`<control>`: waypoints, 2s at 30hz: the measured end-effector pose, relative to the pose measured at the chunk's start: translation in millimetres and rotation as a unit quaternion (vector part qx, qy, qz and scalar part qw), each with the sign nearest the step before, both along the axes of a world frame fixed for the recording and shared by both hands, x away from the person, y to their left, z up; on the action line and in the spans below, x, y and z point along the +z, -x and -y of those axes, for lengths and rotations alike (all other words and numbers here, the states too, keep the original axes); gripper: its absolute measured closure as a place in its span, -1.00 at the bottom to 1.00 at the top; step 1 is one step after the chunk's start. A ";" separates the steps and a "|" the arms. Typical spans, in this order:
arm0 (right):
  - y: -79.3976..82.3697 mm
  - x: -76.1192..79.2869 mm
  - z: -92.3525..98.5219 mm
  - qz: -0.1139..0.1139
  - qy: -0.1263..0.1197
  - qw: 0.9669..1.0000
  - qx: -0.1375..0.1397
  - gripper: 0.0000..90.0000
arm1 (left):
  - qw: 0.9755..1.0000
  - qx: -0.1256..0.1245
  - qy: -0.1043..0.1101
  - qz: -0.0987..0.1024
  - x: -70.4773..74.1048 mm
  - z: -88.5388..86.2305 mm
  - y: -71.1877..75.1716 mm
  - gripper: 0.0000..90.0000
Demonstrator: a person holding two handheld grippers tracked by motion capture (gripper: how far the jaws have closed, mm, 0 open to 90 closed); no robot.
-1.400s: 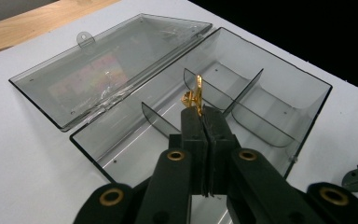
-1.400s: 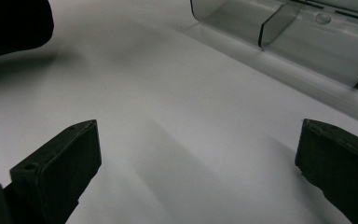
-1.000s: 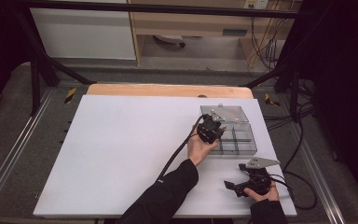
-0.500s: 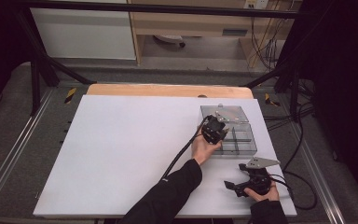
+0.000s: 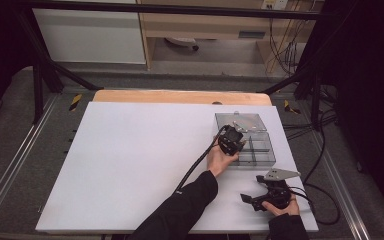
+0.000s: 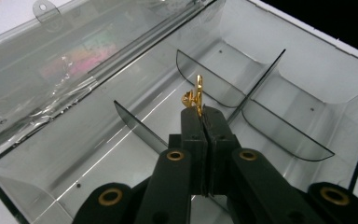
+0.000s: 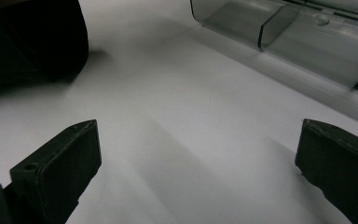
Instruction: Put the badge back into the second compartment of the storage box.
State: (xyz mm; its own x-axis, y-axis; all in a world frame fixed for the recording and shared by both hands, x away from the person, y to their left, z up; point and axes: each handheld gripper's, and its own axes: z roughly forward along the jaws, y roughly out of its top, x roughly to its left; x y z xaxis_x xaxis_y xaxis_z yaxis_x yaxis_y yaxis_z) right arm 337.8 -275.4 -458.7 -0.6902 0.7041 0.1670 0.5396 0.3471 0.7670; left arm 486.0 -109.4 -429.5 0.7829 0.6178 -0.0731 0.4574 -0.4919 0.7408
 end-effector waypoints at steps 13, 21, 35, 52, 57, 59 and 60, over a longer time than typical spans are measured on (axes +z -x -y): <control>0.0 -0.3 -0.2 0.001 0.001 1.000 -0.001 -0.99 | 1.000 -0.010 0.001 0.011 12.3 -12.1 4.7 0.69; 0.2 -0.2 -0.4 -0.001 0.001 1.000 -0.002 -0.99 | 1.000 -0.011 0.006 0.015 22.6 -34.4 10.9 0.50; 0.0 -0.6 -0.7 -0.003 0.005 1.000 -0.004 -0.99 | 1.000 -0.009 0.004 0.026 38.3 -97.4 31.6 0.01; -0.3 -0.9 -0.8 -0.003 0.008 1.000 -0.005 -0.99 | 0.999 0.032 -0.007 0.019 27.4 -201.0 60.6 -0.49; -0.4 -1.2 -1.0 -0.004 0.008 1.000 -0.007 -0.99 | 0.998 0.049 -0.006 0.025 21.2 -231.5 73.1 -0.65; -0.6 -1.2 -0.8 -0.003 0.008 1.000 -0.006 -0.99 | 0.998 0.057 -0.009 0.029 18.4 -245.0 78.9 -0.72; -0.7 -1.0 -0.8 -0.004 0.008 1.000 -0.007 -0.99 | 0.998 0.062 -0.010 0.030 17.0 -251.4 81.6 -0.75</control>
